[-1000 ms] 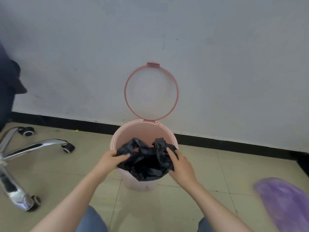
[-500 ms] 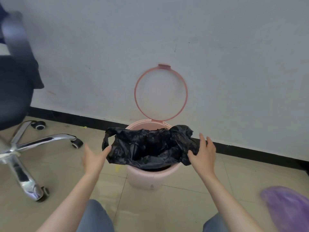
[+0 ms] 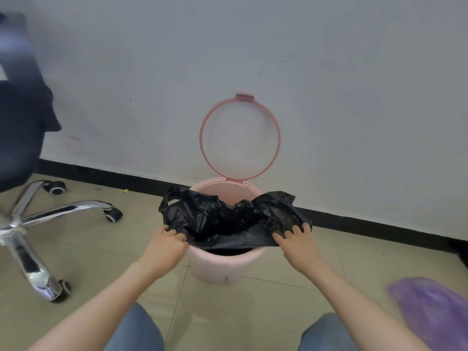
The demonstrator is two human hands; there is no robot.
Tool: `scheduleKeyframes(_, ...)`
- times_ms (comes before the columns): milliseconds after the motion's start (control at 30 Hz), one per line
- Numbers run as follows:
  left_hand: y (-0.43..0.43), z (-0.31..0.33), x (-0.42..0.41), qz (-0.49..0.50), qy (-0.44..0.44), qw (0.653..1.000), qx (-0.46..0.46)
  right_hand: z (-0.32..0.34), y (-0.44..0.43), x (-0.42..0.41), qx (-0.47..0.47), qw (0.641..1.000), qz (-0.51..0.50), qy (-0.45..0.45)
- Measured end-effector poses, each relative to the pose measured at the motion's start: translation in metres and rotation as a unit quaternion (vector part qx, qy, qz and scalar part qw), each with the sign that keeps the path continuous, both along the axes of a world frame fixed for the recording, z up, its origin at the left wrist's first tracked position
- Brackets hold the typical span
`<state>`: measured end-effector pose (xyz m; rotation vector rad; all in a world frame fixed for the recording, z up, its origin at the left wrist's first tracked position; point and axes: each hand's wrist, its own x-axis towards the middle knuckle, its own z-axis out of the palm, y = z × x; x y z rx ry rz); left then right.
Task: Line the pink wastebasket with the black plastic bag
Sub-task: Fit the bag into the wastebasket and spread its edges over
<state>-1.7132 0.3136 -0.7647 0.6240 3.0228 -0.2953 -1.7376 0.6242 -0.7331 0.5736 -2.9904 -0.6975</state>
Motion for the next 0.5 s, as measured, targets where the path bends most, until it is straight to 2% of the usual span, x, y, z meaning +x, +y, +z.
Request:
scheduleKeyframes(167, -0.002, 0.004, 0.007, 0.060, 0.019, 0.997, 0.035, -0.007, 0.003, 0.008, -0.103, 0.988, 0.086, 0.077)
scheduleKeyframes(333, 0.001, -0.009, -0.001, 0.019, 0.123, 0.989, 0.084, -0.019, 0.012, 0.013, -0.244, 0.956, 0.123, 0.111)
scheduleKeyframes(433, -0.001, -0.012, 0.003, -0.060, 0.185, 0.977, 0.091, -0.028, 0.027, 0.023, -0.220, 0.957, 0.154, 0.109)
scheduleKeyframes(500, -0.008, -0.020, 0.011, -0.120, 0.175, 0.975, 0.060, -0.038, 0.032, 0.029, -0.180, 0.969, 0.154, 0.071)
